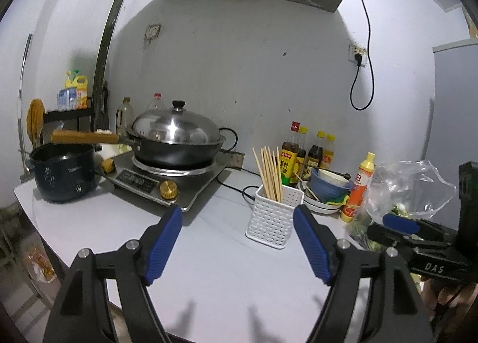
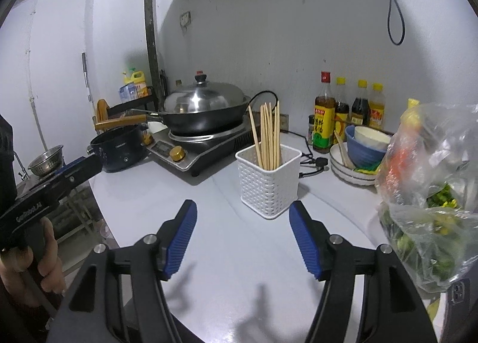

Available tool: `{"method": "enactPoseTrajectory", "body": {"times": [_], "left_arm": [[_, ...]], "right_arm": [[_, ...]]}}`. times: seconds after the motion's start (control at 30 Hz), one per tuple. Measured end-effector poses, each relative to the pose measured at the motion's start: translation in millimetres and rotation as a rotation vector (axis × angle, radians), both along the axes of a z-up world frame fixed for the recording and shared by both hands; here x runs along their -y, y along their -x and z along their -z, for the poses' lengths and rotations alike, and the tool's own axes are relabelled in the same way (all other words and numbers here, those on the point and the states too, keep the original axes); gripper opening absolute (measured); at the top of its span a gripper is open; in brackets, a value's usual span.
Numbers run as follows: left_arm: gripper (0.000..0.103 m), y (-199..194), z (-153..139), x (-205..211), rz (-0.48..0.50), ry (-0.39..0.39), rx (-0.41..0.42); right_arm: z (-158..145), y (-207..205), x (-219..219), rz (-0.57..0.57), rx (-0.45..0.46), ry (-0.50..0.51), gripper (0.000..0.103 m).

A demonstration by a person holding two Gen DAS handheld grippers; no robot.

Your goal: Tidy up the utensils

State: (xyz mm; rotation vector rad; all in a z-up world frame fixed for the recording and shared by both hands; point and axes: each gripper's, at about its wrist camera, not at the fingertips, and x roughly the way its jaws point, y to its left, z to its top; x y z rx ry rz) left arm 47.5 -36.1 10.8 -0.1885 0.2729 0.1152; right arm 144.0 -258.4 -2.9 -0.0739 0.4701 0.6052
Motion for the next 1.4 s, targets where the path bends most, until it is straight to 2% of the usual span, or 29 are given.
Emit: {"method": "enactPoseTrajectory", "body": {"times": [0.17, 0.63, 0.97, 1.13, 1.4], "left_arm": [[0.078, 8, -13, 6, 0.001, -0.032, 0.024], [0.09, 32, -43, 18, -0.023, -0.075, 0.089], [0.098, 50, -54, 30, -0.098, -0.16, 0.138], [0.102, 58, -55, 29, -0.122, -0.158, 0.154], [0.103, 65, -51, 24, -0.139, -0.148, 0.159]], "right_arm": [[-15, 16, 10, 0.007, 0.047, -0.017, 0.065], [-51, 48, 36, 0.045, 0.152, -0.063, 0.067], [-68, 73, 47, 0.047, 0.218, -0.082, 0.068], [-73, 86, 54, 0.043, 0.249, -0.095, 0.078], [-74, 94, 51, 0.036, 0.258, -0.09, 0.081]]}}
